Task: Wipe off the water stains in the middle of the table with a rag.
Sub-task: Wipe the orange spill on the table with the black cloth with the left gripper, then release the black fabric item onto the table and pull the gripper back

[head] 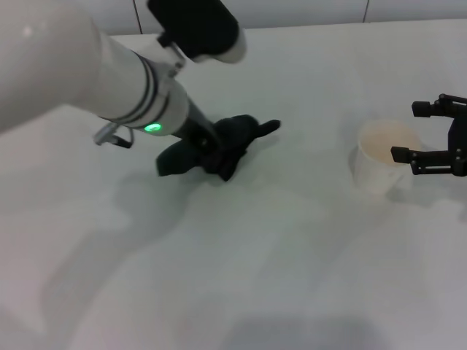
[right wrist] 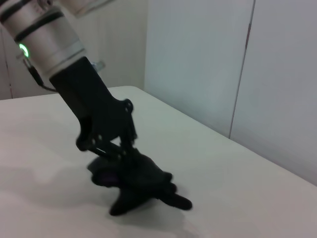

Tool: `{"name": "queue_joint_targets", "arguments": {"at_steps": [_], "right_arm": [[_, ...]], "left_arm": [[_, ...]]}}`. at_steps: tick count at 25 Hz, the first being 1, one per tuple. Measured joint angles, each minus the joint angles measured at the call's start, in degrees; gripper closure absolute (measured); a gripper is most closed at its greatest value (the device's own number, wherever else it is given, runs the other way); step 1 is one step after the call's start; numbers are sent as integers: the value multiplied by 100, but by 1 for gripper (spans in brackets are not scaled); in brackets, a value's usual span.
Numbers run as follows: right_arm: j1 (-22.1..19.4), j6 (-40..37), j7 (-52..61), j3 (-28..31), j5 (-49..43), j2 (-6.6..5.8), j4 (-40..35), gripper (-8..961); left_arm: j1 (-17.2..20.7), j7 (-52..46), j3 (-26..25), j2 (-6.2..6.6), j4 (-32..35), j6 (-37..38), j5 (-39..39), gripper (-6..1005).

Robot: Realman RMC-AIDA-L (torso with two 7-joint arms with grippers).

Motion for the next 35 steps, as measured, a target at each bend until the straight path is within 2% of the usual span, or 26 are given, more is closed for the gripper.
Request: {"name": "queue_joint_targets", "arguments": {"at_steps": [7, 13, 20, 26, 35], "right_arm": [[7, 2, 0, 0, 3, 7, -5, 86], [8, 2, 0, 0, 17, 5, 3, 86], [8, 1, 0, 0, 25, 3, -12, 86], [8, -3, 0, 0, 37, 4, -7, 86], [8, -8, 0, 0, 40, 4, 0, 86]], "left_arm": [[-199, -257, -566, 23, -161, 1000, 17, 897], [-327, -430, -910, 31, -607, 1179, 49, 893], [-402, -469, -882, 25, -808, 1146, 255, 888], [-398, -521, -879, 19, -815, 1076, 340, 665], [-407, -508, -853, 10, -835, 1028, 311, 470]]}}
